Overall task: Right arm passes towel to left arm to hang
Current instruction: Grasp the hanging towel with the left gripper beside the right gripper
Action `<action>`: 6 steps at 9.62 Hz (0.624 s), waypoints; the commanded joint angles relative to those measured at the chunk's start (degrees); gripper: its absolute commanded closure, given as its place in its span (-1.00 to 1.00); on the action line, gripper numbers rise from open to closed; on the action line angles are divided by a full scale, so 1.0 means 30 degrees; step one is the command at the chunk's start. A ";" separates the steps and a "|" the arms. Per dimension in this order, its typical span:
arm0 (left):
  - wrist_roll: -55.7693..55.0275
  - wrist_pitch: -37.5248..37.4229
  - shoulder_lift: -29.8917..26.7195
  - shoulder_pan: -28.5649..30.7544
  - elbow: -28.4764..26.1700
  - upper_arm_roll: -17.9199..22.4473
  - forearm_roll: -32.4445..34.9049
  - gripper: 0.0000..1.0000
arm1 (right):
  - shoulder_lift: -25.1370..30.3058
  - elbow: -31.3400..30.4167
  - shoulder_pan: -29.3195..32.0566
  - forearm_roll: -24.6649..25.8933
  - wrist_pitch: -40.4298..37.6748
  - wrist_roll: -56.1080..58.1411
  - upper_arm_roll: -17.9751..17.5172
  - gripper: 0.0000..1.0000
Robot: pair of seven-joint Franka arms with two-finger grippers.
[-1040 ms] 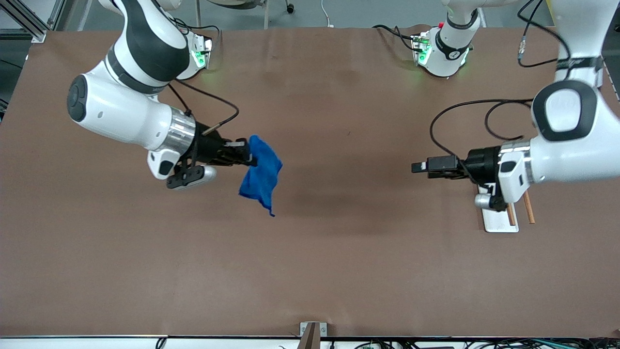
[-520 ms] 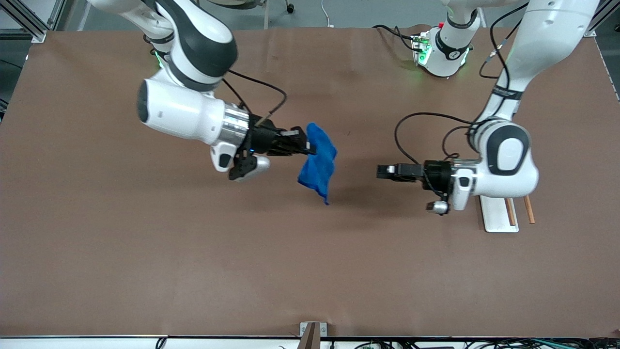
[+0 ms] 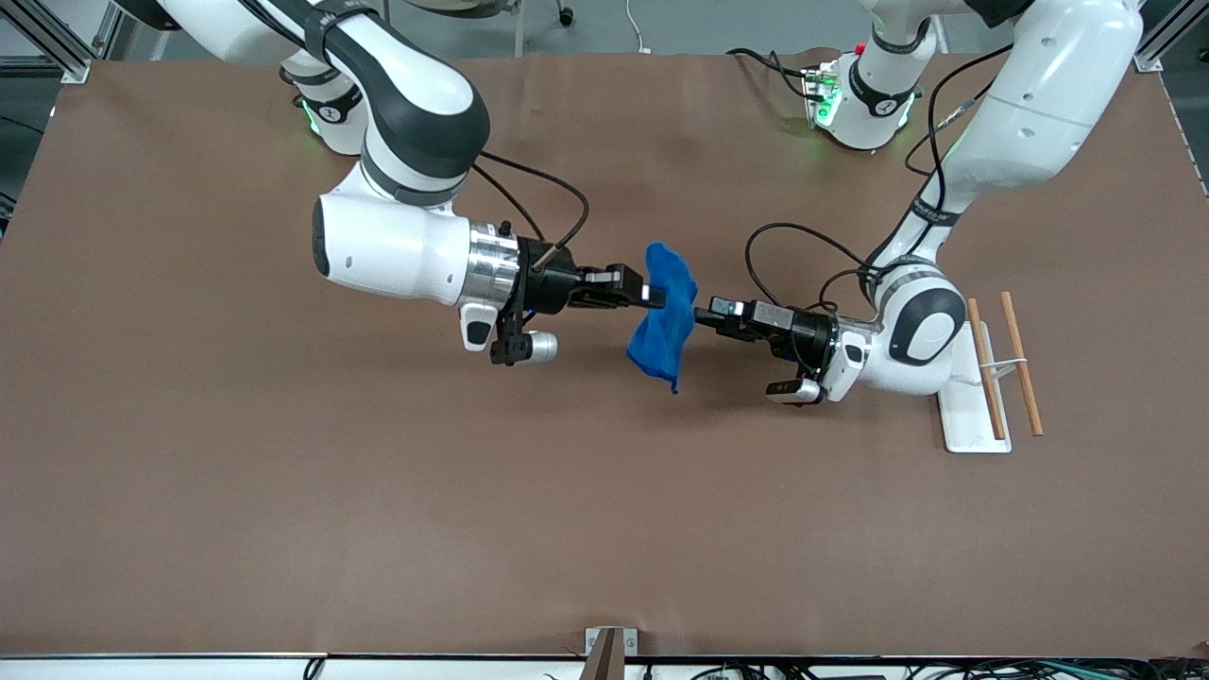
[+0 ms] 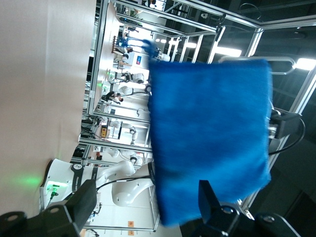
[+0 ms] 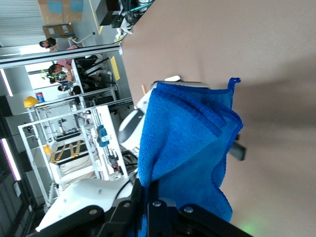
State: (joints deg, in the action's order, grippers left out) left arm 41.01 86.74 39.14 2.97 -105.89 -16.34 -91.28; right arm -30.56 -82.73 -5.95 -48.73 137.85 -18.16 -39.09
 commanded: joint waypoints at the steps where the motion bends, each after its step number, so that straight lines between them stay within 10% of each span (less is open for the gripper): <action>1: 0.0365 0.0061 0.0666 -0.0312 0.0111 -0.0091 -0.1582 -0.80 | -0.0068 0.0271 0.0196 -0.0485 0.0191 -0.0274 -0.0329 1.00; 6: -0.0221 0.0090 0.1015 -0.0403 0.2099 -0.0414 -0.2940 -0.38 | -0.0068 0.0329 0.0284 -0.0426 0.0133 -0.0245 -0.0358 1.00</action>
State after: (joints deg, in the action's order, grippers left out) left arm 39.95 86.44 39.68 2.45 -101.24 -17.84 -99.05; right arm -30.58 -82.22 -5.84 -49.16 138.07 -18.47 -39.14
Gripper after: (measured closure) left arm 0.220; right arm 0.943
